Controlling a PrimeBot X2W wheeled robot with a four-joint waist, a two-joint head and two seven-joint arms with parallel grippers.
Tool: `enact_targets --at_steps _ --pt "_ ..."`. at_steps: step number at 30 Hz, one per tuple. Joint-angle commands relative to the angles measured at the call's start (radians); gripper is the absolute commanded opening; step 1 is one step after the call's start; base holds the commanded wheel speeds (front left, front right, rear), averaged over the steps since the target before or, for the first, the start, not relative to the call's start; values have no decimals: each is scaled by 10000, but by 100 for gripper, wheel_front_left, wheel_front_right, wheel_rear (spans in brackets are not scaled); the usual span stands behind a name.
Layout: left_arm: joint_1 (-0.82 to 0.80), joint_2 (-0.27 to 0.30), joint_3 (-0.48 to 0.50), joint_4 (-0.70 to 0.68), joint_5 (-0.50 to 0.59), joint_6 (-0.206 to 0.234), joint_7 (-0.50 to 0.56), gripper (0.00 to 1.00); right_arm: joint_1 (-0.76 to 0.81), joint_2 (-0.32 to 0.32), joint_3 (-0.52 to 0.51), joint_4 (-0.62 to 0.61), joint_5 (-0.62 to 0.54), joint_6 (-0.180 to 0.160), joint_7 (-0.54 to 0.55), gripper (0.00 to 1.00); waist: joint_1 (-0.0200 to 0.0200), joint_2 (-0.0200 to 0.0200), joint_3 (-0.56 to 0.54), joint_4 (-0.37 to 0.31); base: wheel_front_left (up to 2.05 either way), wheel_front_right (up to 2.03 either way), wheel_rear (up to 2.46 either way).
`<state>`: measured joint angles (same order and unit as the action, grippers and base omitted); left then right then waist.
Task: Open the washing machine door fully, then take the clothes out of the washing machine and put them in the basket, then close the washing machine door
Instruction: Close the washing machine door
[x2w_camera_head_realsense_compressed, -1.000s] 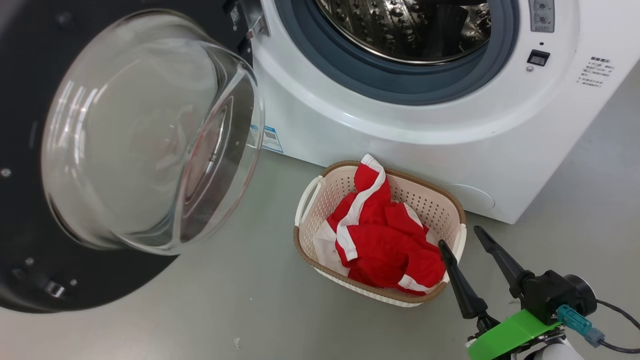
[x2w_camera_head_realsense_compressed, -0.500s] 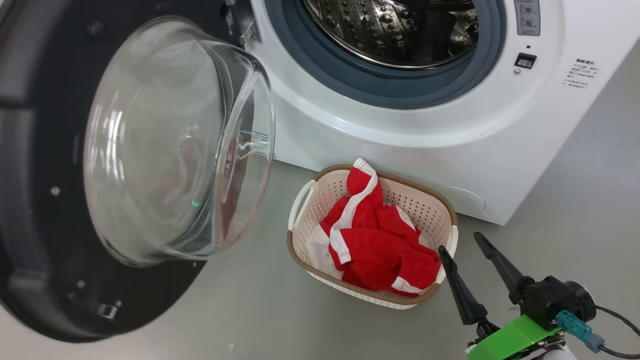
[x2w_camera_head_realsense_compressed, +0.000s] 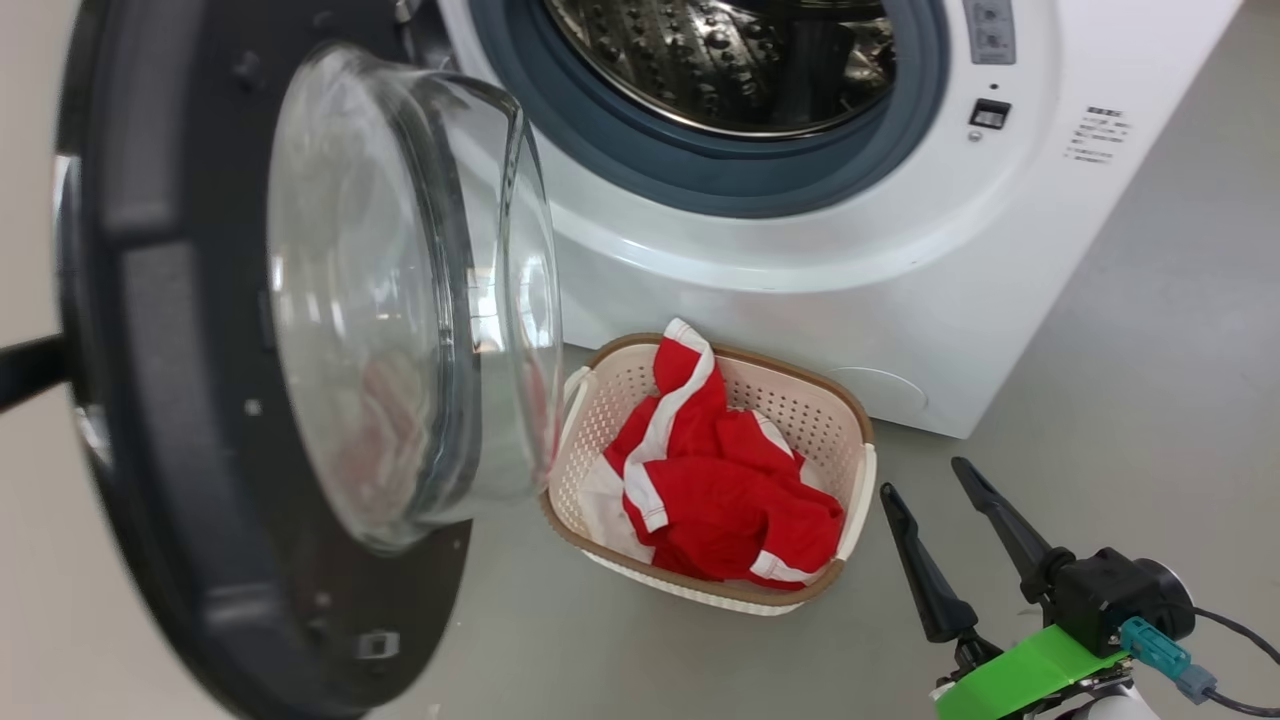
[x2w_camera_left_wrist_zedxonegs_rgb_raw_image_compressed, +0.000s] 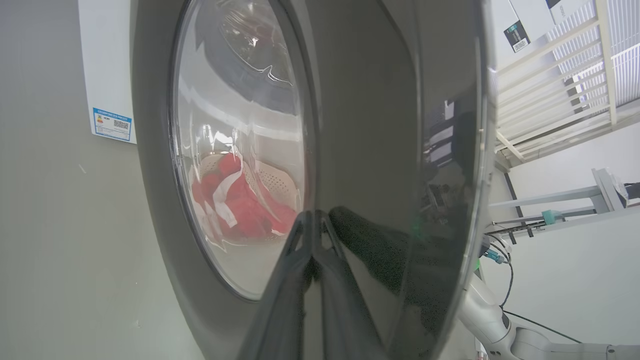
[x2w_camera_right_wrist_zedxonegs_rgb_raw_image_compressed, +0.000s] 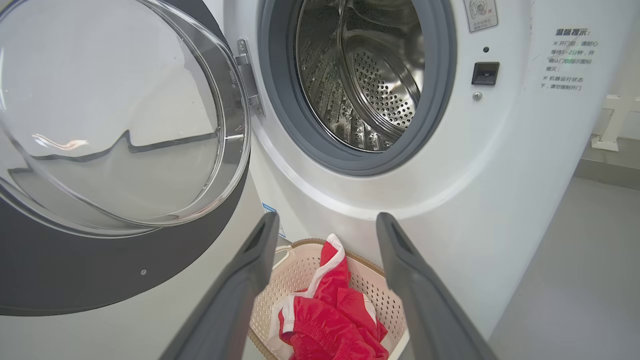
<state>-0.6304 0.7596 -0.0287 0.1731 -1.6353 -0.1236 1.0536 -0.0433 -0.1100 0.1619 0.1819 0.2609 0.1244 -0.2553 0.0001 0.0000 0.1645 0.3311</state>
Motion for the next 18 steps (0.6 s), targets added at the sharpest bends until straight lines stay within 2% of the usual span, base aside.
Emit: enact_targets --at_steps 1,10,18 --pt "-203 328 480 -515 -31 -71 80 0 -90 28 138 -282 74 63 -65 100 -1 0 0 -153 0 0 0" --pt "-537 -715 152 -1706 295 -71 97 0 -109 152 -33 -370 53 63 -65 100 -1 0 56 -669 0 0 0" --pt "-1027 -1544 -282 -2003 762 -71 -376 0 -246 242 -81 -442 -1 63 -65 100 -1 0 282 -1130 0 0 0"
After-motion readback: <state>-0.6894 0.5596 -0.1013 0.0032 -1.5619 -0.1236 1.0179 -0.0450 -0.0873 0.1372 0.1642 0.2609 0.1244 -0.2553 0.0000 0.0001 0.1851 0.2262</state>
